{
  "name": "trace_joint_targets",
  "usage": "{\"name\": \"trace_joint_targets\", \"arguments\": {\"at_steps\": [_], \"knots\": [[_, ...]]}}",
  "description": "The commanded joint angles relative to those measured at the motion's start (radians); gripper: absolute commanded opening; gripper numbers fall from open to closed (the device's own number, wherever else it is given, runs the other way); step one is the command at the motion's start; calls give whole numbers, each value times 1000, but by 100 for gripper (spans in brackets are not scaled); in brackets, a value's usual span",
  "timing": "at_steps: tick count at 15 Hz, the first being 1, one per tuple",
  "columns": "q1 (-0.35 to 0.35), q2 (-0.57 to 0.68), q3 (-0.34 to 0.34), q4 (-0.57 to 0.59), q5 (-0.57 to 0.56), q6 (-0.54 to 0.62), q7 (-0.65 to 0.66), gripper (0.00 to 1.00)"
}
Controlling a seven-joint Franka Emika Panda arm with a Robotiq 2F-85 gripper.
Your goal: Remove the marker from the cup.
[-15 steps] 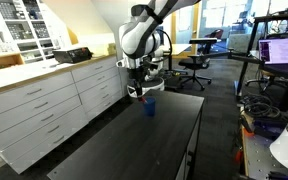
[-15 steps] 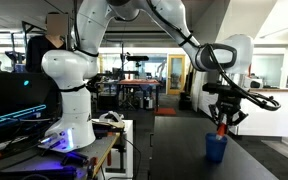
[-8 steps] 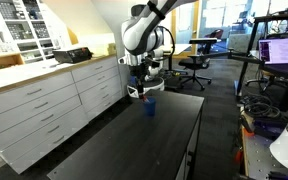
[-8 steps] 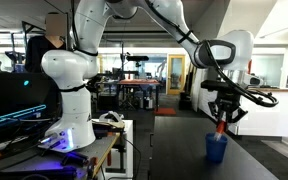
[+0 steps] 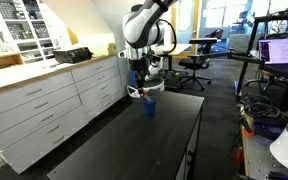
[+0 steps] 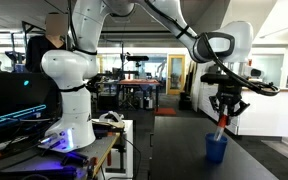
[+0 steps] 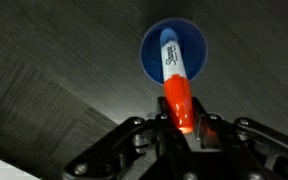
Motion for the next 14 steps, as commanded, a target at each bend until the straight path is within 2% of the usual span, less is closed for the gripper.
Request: {"name": "trace_joint_targets", "arguments": {"at_steps": [1,14], "knots": [[-5,-68,1,-47,18,16,7,6],[28,-140,-1,-32,12,-9,74,6]]}}
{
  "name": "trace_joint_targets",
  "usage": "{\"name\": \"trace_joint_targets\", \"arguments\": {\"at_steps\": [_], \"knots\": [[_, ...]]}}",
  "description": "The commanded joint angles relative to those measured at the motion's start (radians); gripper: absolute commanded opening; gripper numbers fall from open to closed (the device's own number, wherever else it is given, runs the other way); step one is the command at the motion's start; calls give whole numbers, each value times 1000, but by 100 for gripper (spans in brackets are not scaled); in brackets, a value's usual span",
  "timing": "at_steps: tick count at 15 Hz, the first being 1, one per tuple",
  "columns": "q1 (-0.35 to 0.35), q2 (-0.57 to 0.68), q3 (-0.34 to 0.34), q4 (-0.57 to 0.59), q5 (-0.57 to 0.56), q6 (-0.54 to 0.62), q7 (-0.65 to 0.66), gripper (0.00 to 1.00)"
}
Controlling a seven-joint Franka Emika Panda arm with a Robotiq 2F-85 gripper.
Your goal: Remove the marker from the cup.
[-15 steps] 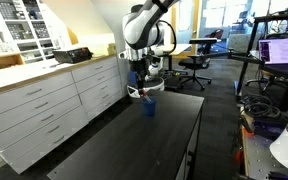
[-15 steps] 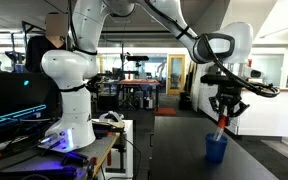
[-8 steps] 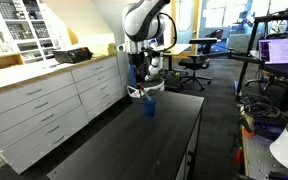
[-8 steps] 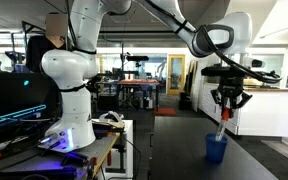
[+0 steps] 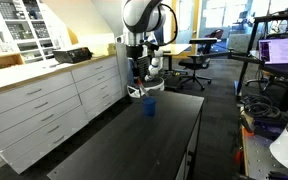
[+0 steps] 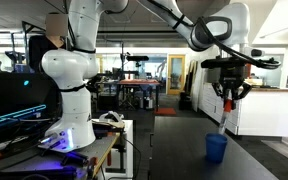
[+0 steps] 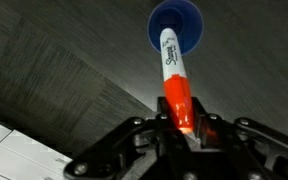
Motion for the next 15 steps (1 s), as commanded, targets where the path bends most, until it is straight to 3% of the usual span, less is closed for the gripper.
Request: {"name": "trace_joint_targets", "arguments": {"at_steps": [1,15], "knots": [[25,-32,0,-20,4,-9,55,6],[128,-29,52,-40,-18,-66,192,6]]}}
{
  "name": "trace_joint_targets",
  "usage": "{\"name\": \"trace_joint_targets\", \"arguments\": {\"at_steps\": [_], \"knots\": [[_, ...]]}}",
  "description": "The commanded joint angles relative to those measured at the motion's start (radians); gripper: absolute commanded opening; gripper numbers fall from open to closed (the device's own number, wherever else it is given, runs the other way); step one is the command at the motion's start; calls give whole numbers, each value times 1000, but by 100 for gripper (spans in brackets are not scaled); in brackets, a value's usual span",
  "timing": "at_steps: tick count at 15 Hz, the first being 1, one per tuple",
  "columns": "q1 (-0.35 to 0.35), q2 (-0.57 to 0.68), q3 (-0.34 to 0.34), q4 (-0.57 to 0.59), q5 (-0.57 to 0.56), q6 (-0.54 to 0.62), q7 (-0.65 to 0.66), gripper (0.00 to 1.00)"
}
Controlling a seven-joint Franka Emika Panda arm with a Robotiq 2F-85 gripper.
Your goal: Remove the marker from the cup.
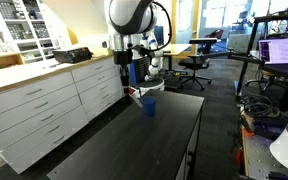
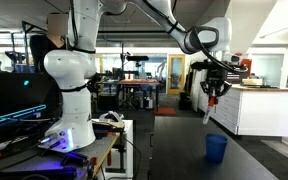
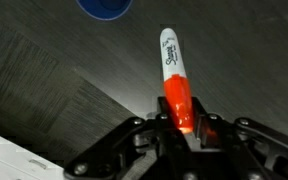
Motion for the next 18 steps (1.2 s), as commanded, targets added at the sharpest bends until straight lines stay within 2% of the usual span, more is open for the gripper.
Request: {"name": "trace_joint_targets", "arguments": {"at_steps": [1,18], "knots": [[12,-22,6,-34,-14,-38,52,6],[9,67,25,-100,2,-43,61,6]]}}
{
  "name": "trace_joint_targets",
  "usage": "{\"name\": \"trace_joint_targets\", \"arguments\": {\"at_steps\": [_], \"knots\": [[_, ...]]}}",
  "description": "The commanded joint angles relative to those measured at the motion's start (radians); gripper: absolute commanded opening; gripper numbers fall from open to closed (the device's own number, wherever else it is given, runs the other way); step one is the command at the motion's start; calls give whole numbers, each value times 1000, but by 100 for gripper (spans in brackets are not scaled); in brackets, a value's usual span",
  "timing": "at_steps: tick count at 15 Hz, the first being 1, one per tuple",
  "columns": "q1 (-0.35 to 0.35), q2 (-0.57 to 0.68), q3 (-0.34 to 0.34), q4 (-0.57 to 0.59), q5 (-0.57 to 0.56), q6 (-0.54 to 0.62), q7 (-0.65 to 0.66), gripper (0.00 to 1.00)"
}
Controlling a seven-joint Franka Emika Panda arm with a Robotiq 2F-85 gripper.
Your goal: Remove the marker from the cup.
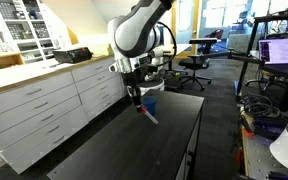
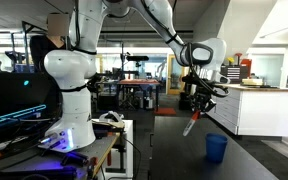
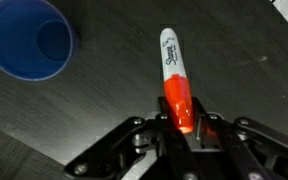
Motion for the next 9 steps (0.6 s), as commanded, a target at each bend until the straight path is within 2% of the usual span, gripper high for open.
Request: {"name": "trace_joint_targets", "arguments": {"at_steps": [1,2,3,6,9], "knots": [[1,11,9,-13,-6,-5,25,7],[0,19,10,-11,-5,-7,27,49],[0,26,12,-9,-6,-5,25,50],[-3,41,14,-6,-1,-9,26,66],[-6,42,15,-6,1,-8,23,87]]}}
